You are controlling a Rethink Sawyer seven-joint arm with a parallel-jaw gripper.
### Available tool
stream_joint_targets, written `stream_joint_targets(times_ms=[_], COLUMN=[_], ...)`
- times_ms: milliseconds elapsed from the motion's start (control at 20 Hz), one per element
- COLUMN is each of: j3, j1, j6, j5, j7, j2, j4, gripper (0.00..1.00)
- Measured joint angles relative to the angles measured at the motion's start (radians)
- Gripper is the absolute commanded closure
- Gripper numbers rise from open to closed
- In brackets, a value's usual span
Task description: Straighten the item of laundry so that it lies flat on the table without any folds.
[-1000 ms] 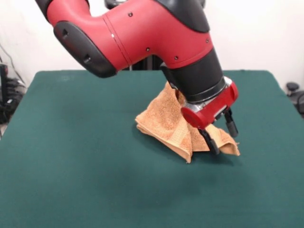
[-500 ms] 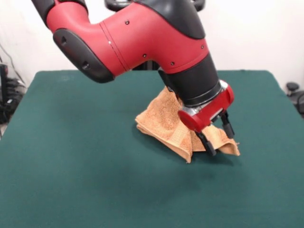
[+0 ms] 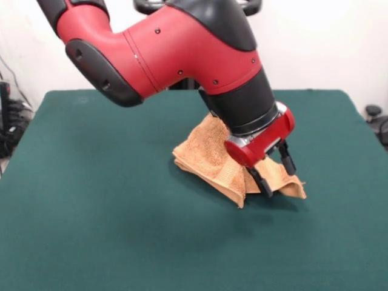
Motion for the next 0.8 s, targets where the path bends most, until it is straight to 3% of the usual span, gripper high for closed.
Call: stream_joint_targets(times_ms=[800], j3=[0.000], j1=[-0.004], j6=[0.000], j5=[-0.002], j7=[0.000], j2=[0.058], j4=[0.023], gripper=[0.00])
